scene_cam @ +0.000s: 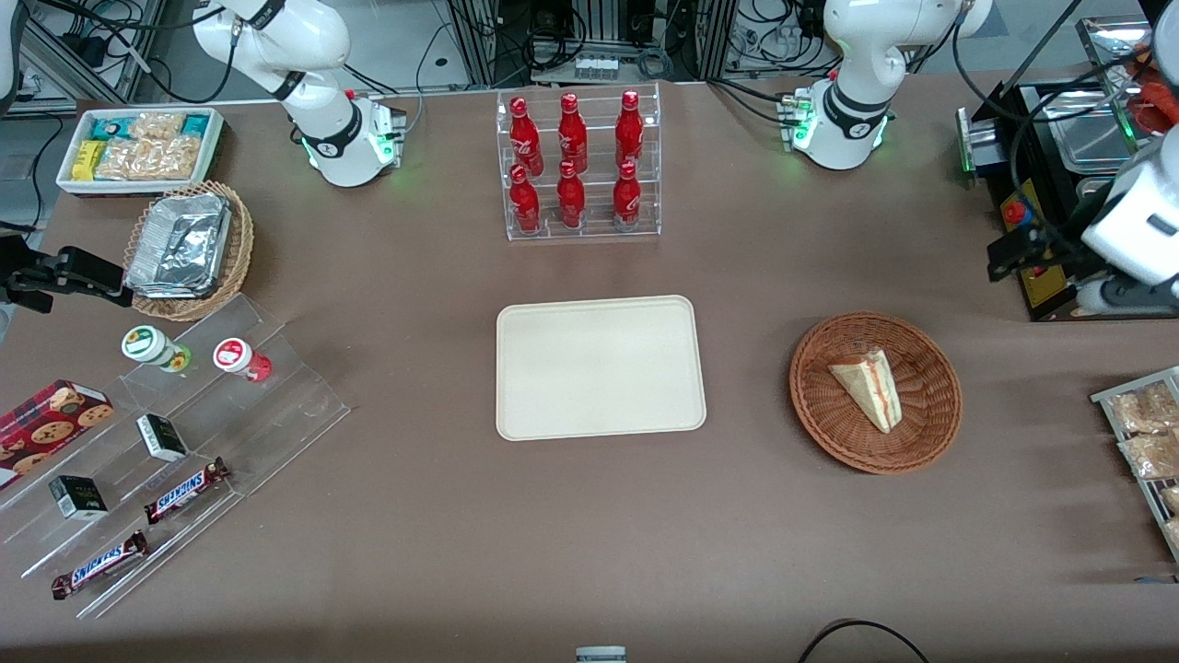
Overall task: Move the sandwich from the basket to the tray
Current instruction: 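Move the left gripper over the sandwich in the wicker basket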
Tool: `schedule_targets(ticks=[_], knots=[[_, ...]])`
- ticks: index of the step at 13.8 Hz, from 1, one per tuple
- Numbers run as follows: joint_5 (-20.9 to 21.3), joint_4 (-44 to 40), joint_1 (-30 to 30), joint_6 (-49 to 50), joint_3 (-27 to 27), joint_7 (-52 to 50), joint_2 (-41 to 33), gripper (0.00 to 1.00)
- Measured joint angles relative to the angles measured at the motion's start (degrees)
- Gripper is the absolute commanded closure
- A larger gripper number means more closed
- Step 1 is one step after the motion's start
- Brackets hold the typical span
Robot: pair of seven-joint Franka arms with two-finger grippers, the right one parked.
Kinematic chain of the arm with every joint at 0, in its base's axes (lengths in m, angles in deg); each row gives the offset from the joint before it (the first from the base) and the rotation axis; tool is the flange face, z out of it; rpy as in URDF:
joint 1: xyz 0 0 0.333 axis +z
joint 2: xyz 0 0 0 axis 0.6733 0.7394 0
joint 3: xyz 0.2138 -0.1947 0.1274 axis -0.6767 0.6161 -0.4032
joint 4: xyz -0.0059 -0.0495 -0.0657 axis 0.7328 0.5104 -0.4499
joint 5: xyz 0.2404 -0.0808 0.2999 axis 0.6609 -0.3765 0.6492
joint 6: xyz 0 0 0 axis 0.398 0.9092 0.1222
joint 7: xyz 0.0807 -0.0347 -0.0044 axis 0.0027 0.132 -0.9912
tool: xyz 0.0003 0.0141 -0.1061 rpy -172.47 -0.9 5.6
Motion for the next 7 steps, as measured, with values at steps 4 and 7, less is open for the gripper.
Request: schedule_targets(ticks=[4, 7], knots=[[-2.2, 0.0, 0.1, -1.8, 0.0, 0.0, 3.5, 0.00], [-2.2, 0.0, 0.1, -4.7, -0.2, -1.4, 7.1, 0.00]])
